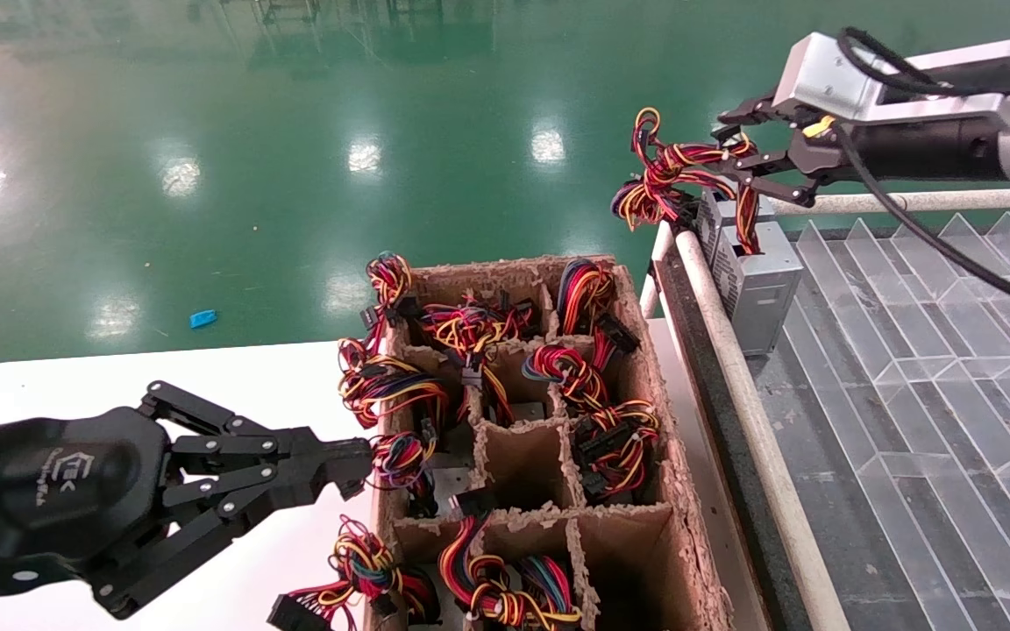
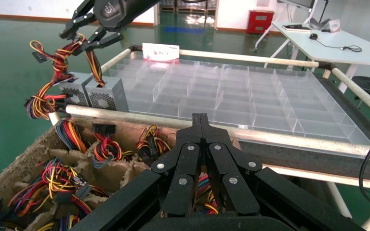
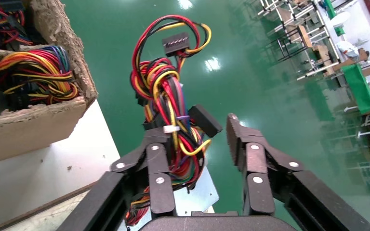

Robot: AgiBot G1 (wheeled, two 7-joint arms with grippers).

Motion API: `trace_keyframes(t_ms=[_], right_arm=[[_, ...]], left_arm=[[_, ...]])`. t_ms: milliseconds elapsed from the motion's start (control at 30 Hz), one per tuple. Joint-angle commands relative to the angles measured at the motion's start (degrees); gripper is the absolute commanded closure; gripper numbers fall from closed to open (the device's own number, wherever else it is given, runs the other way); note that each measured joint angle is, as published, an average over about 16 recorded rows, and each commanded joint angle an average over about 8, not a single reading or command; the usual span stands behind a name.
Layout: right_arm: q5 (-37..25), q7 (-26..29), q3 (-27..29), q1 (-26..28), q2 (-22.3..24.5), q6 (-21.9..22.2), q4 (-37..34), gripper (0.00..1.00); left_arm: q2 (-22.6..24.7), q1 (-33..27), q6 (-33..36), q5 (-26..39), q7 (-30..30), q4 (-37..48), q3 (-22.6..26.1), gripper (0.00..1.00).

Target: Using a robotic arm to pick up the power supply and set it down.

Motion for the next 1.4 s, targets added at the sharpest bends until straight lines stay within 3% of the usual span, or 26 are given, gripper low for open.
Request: trace_keyframes(t_ms=[33, 433, 800, 1133, 1400], right_arm=[[0.38, 0.54, 0.24, -0.09, 0.56, -0.46, 0.65, 0.0], [-2.32, 3.75, -1.88, -0.06, 1.21, -3.73, 2.99, 0.0], [8.13, 1.72, 3.95, -0.62, 3.92, -8.03, 2.09, 0.0], [14.8, 4.68, 5.64, -6.97, 6.15, -9.71, 7.82, 0.0], [21.0, 8.05, 7.01, -13.33, 8.21, -11.05, 13.49, 0.0]], left_arm=[[0.0, 0.0, 0.0, 0.0, 0.0, 0.0, 0.0, 1.0], [0.0, 0.0, 0.0, 0.0, 0.0, 0.0, 0.0, 1.0], [0.0, 0.0, 0.0, 0.0, 0.0, 0.0, 0.0, 1.0], [0.0, 0.0, 0.0, 0.0, 0.0, 0.0, 0.0, 0.98], [0.0, 0.0, 0.0, 0.0, 0.0, 0.0, 0.0, 0.0]])
